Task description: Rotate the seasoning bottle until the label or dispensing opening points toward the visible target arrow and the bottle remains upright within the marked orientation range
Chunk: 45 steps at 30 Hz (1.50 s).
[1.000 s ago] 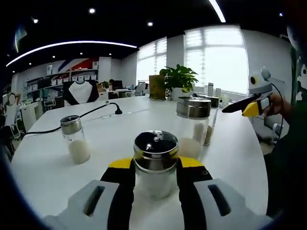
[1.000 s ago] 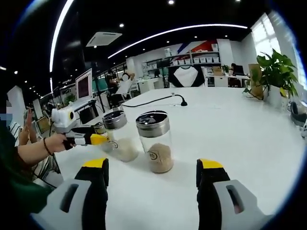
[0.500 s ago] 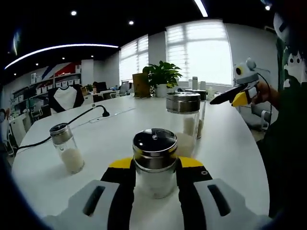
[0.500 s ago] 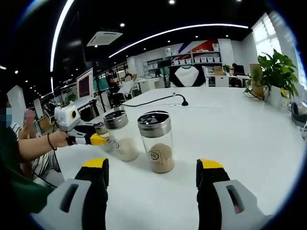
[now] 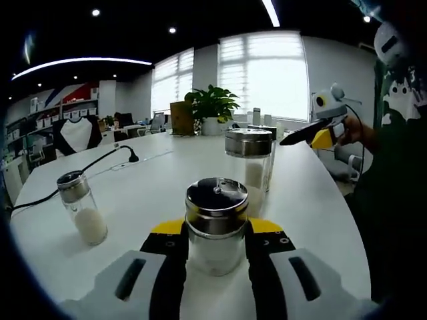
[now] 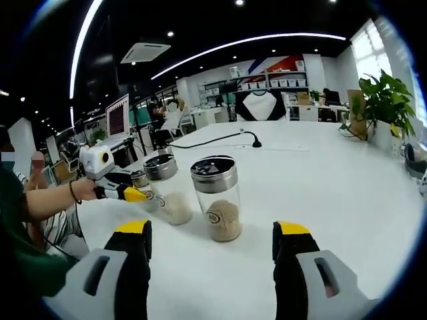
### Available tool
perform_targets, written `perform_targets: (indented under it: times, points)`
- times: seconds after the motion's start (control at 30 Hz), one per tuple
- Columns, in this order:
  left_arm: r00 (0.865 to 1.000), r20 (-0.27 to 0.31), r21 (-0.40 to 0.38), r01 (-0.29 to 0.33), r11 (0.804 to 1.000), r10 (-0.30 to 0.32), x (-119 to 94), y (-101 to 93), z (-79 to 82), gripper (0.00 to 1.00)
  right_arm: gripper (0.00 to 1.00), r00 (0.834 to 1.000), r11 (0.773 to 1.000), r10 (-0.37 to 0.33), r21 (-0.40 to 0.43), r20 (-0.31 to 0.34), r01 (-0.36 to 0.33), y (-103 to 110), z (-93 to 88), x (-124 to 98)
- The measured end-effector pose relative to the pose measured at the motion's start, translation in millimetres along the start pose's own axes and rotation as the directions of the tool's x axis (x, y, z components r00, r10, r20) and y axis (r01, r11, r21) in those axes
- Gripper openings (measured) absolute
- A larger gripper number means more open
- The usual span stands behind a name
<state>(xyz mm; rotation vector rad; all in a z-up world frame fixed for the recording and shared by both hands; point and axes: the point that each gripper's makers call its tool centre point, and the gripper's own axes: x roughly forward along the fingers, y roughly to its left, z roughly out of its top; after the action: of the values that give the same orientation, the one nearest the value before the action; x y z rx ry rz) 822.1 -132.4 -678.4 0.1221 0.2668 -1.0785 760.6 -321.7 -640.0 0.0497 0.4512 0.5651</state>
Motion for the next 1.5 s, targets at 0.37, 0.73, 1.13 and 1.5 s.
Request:
perform_targets:
  times: [0.37, 0.73, 1.13, 1.5]
  points:
    - [0.988, 0.001, -0.100, -0.153, 0.983, 0.154, -5, 6.0, -6.4, 0.63, 0.75, 1.000, 1.000, -0.007, 0.004, -0.008, 0.007, -2, -3.5, -2]
    - [0.949, 0.019, -0.161, -0.307, 0.938, 0.314, -20, 0.6, 7.9, 0.65, 0.75, 0.999, 0.999, -0.014, -0.052, -0.030, 0.012, -1, -7.8, 0]
    - [0.898, -0.035, -0.220, -0.434, 0.873, 0.438, -29, -4.9, 5.9, 0.63, 0.75, 1.000, 1.000, -0.015, -0.028, -0.023, 0.014, -2, -4.9, 2]
    - [0.828, -0.082, -0.268, -0.555, 0.788, 0.555, -34, -8.7, -0.1, 0.62, 0.74, 1.000, 1.000, -0.016, -0.014, -0.026, 0.016, -2, -7.5, 0]
